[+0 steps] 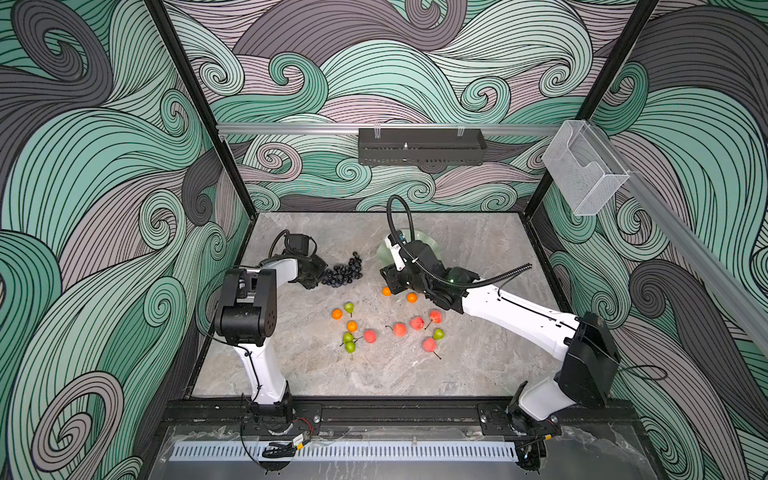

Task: Place and organize the fake fruits in the fruit bowl
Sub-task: 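Lower the left gripper onto the grape bunch stem and close, then lift the grape bunch with the left gripper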

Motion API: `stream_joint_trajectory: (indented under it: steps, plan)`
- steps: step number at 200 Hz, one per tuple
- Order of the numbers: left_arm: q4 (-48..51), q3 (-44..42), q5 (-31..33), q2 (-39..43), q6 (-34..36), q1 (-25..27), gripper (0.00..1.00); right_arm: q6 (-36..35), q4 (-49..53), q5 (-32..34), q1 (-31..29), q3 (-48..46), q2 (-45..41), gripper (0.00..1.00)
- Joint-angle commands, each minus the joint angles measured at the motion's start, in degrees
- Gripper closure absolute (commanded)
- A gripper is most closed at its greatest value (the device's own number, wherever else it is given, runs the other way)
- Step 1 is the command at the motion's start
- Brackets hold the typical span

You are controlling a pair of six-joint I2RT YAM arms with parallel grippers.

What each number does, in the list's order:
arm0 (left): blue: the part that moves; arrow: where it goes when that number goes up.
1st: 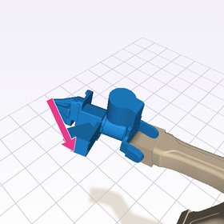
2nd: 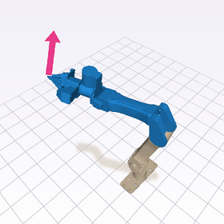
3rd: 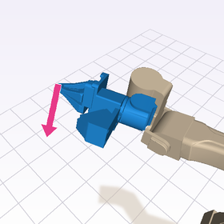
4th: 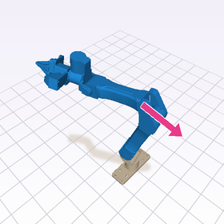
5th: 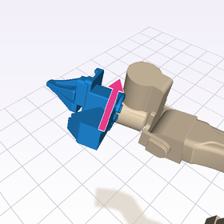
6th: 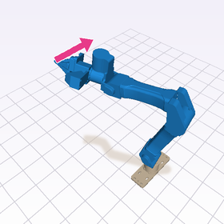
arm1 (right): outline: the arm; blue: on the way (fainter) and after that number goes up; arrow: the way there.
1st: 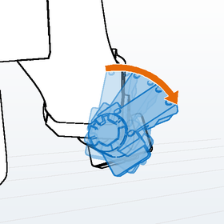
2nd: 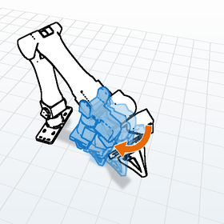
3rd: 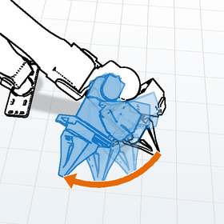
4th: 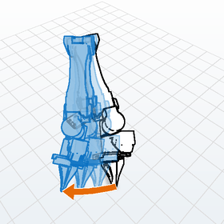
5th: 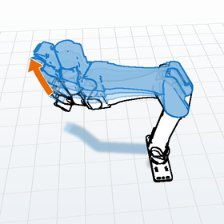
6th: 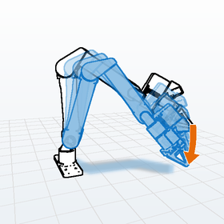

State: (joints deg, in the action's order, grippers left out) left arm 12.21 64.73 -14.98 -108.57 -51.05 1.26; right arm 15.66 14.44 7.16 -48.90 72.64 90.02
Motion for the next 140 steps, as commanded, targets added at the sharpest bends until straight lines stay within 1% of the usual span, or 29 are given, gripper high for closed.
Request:
stream_joint_trajectory:
  steps: [1,5,50,76,80,112,140]
  plan:
    - [-0.1,1.6,-0.2,2.1,0.5,0.4,0.99,0.8,0.4,1.3,0.2,-0.7,-1.7,0.58]
    - [0.0,1.6,-0.1,2.4,0.6,0.4,1.0,0.8,0.4,1.3,0.3,-0.7,-1.8,0.58]
    - [-1.0,0.7,1.3,7.7,1.7,0.4,1.0,3.0,-0.1,0.4,1.6,-2.0,-3.1,0.58]
    - [-1.9,0.2,1.9,11.2,2.6,0.4,1.0,5.9,-1.9,-2.8,3.8,-3.8,-4.5,0.57]
    - [-2.0,0.3,1.9,11.7,2.7,0.4,1.0,6.5,-2.4,-3.3,4.2,-4.2,-4.7,0.56]
    - [-3.1,0.5,0.6,14.4,4.1,0.4,1.0,9.6,-6.0,-7.3,6.9,-7.1,-6.8,0.53]
    - [-3.8,0.8,-0.5,16.5,5.7,0.4,1.0,10.6,-7.0,-9.5,8.3,-7.8,-7.6,0.52]
